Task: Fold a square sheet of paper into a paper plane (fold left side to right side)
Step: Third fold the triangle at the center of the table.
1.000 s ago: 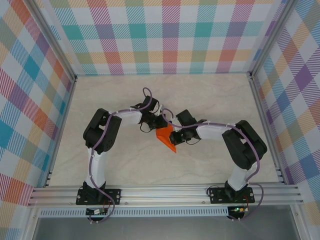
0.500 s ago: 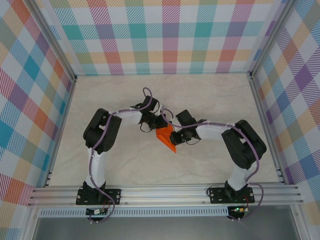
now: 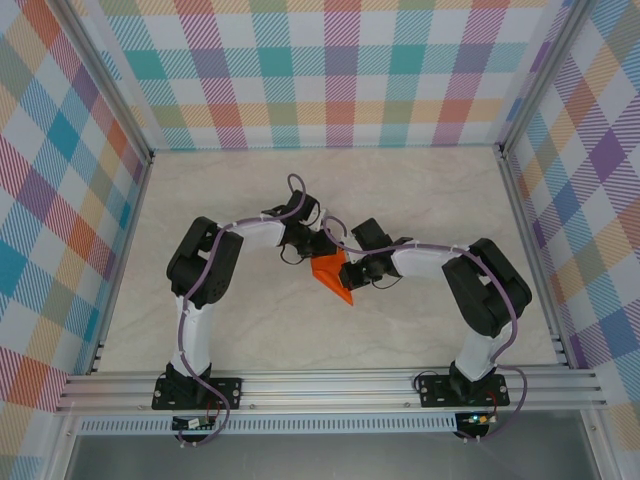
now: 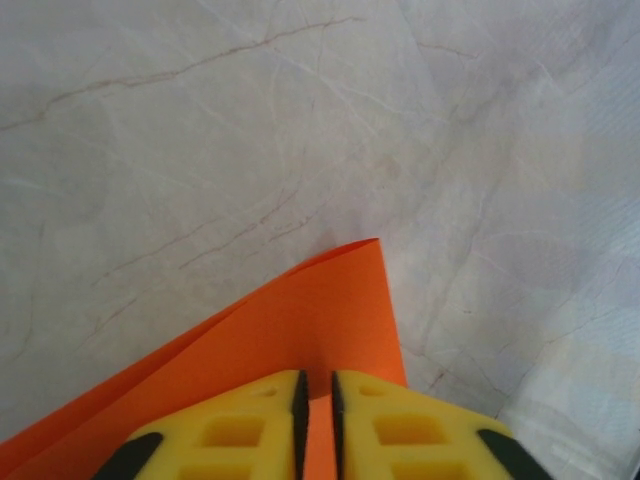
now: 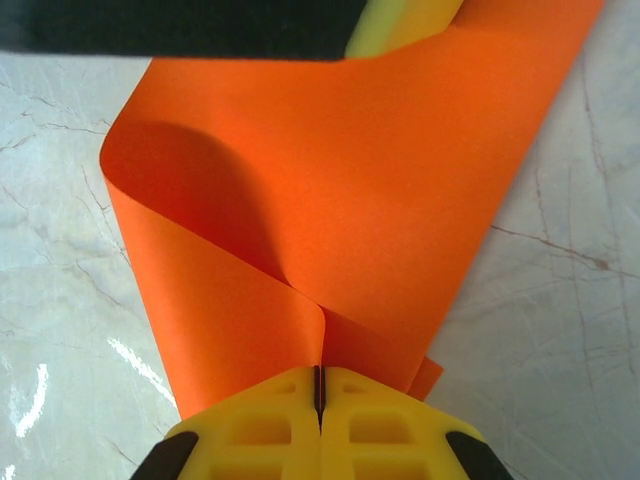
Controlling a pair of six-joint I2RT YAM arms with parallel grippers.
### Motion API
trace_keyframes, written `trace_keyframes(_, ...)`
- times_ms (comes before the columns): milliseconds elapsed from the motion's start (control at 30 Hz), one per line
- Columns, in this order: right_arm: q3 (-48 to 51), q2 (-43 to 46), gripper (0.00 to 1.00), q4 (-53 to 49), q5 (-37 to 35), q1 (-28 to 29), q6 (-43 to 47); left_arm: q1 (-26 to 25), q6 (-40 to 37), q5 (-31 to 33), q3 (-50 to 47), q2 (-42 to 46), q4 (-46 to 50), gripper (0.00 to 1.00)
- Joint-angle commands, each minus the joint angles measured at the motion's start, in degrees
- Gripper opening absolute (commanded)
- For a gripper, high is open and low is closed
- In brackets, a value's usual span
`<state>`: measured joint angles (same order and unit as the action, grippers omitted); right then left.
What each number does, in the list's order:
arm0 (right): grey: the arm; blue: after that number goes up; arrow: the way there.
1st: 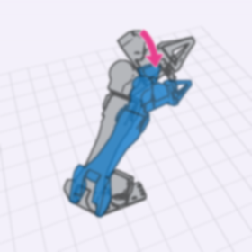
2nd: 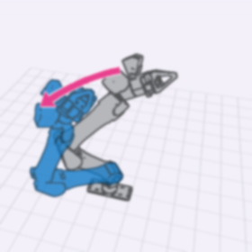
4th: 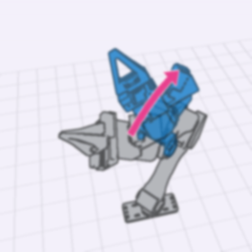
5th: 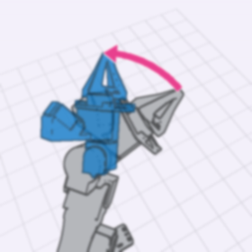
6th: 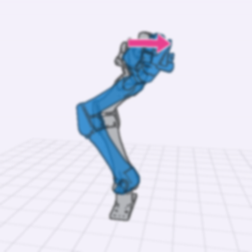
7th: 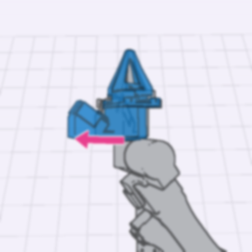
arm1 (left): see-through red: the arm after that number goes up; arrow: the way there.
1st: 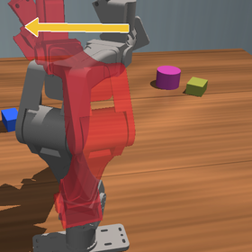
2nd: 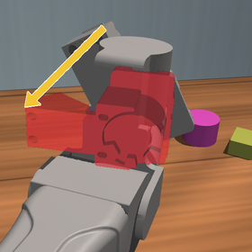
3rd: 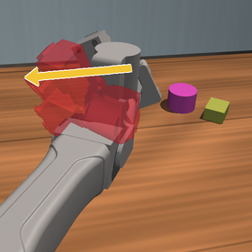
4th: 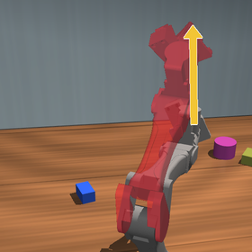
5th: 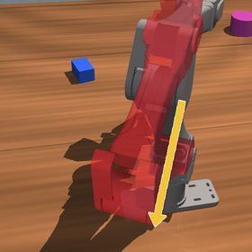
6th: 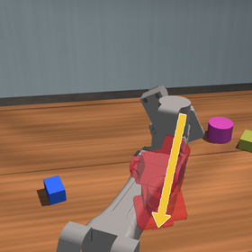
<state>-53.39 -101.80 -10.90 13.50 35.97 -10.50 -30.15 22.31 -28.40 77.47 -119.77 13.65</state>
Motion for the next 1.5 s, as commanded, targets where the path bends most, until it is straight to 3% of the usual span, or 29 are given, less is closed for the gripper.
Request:
trace_keyframes(0,0.38,-2.71,0.0,-4.61,-0.5,-0.36,1.27,1.79,-1.88,1.05,1.81,3.77,7.84,0.23)
trace_keyframes(200,-0.07,-2.35,0.0,-5.2,0.19,-0.33,1.76,5.94,-2.27,0.63,0.77,11.15,9.88,0.26)
trace_keyframes(300,-0.14,-2.51,0.0,-5.23,0.39,-0.35,2.05,6.11,-1.52,-0.51,-4.27,15.68,8.05,0.18)
trace_keyframes(467,-0.23,-2.62,0.0,-5.36,0.61,-0.33,2.15,4.24,4.36,-6.78,-16.27,21.03,-3.52,0.1)
trace_keyframes(700,-0.59,-2.88,0.0,-6.06,0.57,-0.32,2.42,-1.13,7.63,-8.61,-20.17,19.01,-9.35,0.07)
trace_keyframes(1467,-1.37,-4.03,0.0,-6.71,0.74,-0.28,2.42,-1.57,7.4,-4.16,-21.42,10.9,-10.79,0.05)
